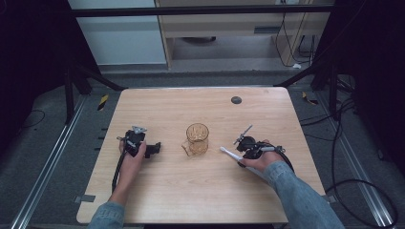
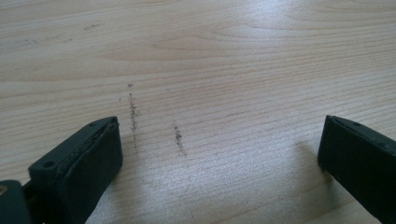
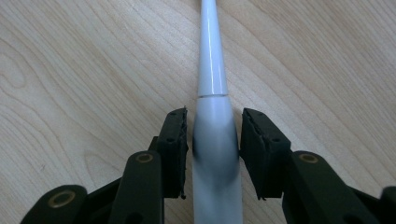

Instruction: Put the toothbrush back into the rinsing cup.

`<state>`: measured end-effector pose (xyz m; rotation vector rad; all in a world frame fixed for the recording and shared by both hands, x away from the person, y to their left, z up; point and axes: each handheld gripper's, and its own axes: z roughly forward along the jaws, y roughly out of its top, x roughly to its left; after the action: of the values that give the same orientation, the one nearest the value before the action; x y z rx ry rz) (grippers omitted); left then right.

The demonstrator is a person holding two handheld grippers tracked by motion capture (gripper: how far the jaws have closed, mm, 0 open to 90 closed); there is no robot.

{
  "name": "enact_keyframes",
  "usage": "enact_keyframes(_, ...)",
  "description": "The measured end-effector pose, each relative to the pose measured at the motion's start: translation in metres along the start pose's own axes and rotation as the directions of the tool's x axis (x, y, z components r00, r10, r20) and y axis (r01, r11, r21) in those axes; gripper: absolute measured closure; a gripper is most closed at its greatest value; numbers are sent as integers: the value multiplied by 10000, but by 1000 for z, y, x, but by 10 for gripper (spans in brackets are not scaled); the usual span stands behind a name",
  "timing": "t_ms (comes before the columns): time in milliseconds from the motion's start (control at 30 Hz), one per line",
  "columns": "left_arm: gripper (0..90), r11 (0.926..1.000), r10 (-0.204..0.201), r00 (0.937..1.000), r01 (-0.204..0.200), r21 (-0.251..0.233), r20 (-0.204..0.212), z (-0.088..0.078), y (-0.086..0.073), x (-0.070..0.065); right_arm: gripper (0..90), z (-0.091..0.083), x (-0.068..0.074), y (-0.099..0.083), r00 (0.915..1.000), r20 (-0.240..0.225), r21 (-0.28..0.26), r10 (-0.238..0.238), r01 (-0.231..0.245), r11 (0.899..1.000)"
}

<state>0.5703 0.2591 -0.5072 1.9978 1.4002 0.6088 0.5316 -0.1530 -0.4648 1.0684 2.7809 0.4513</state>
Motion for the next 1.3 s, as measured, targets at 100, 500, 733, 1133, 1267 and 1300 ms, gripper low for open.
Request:
enact_keyframes(100, 0, 10000, -1, 10000, 1, -2, 1, 0, 0, 0, 625, 1, -1, 0, 10000, -40, 15, 0, 0, 10000)
enact_keyframes(500, 0, 10000, 4, 10000, -4, -3, 5, 0, 0, 0, 636, 2, -2, 0, 10000, -63, 72, 50, -50, 10000)
enact_keyframes(733, 0, 10000, 3, 10000, -3, -2, 9, 0, 0, 0, 654, 3, -2, 1, 9999, -105, 125, 34, -32, 9999)
enact_keyframes(1133, 0, 10000, 6, 10000, -6, -5, 11, 0, 0, 0, 673, 3, -4, 3, 9998, -196, 184, 5, -2, 9998)
enact_keyframes(1267, 0, 10000, 4, 10000, -4, -6, 13, 0, 0, 0, 675, 3, -4, 3, 9998, -210, 162, 28, -25, 9999)
enact_keyframes(1300, 0, 10000, 6, 10000, -6, -5, 15, 0, 0, 0, 676, 3, -4, 3, 9997, -234, 159, 45, -41, 9999)
